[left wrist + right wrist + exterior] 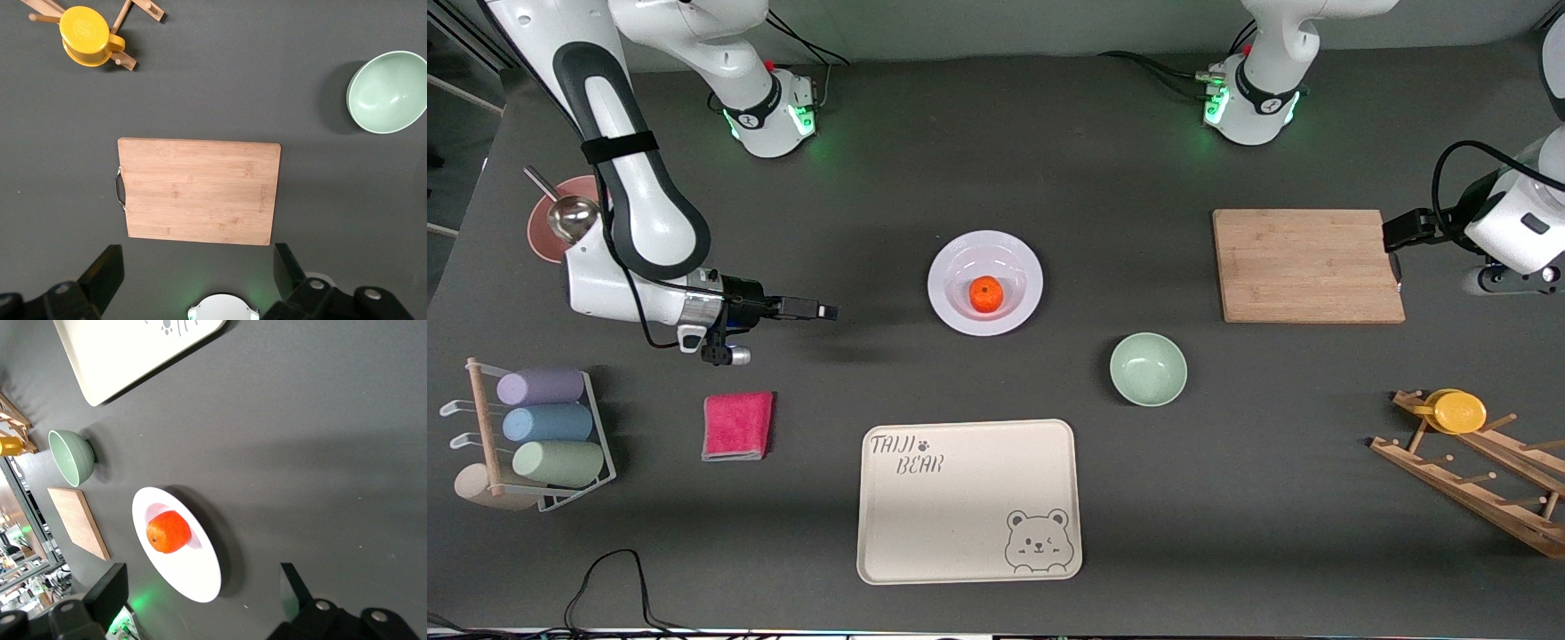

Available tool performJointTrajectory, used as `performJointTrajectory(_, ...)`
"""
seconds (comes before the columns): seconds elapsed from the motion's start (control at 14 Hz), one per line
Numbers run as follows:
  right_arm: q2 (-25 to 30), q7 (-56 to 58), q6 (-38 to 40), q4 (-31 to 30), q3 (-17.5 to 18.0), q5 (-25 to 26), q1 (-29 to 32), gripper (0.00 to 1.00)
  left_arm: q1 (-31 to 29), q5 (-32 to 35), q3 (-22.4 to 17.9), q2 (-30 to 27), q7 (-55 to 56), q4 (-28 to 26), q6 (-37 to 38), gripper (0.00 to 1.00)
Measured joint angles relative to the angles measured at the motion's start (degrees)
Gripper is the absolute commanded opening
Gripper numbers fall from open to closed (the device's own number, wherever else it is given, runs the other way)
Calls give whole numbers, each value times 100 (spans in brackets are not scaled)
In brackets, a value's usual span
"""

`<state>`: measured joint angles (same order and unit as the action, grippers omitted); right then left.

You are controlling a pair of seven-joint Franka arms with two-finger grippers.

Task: Place orange and plate with both arms
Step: 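Reach the right gripper toward the white plate rim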

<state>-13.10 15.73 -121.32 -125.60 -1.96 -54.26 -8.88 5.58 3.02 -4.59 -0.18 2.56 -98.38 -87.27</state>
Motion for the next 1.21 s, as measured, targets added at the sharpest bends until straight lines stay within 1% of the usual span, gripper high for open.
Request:
performJointTrajectory(0.07, -31, 47, -3, -40, -2, -137, 0, 100, 0, 0, 0, 20, 0, 0, 1, 100)
performJointTrajectory(0.29, -75, 740, -3, -190, -13, -740, 0, 99, 1, 0, 11, 32, 0, 1, 96, 100)
performJointTrajectory(0.36, -76, 849, -3, -215, -19, -864, 0, 99, 2, 0, 18, 32, 0, 1, 117, 100)
performJointTrajectory(0.5, -81, 881, -3, -235, -18, -948, -4, 99, 2, 0, 28, 32, 0, 1, 122, 100)
performJointTrajectory(0.64, -142, 920, -31, -264, -17, -1170, -62, 99, 2, 0, 28, 32, 0, 1, 123, 100)
performJointTrajectory(0.78, -234, 967, -248, -266, -14, -1400, -283, 99, 2, 0, 28, 32, 0, 1, 124, 100)
performJointTrajectory(0.93, -308, 975, -483, -269, -10, -1499, -535, 99, 2, 0, 28, 32, 0, 1, 124, 100)
performJointTrajectory(1.0, -338, 1038, -504, -272, -9, -1521, -595, 99, 2, 0, 28, 32, 0, 2, 124, 100)
performJointTrajectory(1.07, -381, 1216, -508, -293, -9, -1648, -607, 98, 2, 0, 28, 32, 0, 1, 124, 100)
performJointTrajectory(1.21, -510, 1990, -509, -453, -22, -2346, -605, 96, 2, 0, 28, 32, 0, 1, 124, 100)
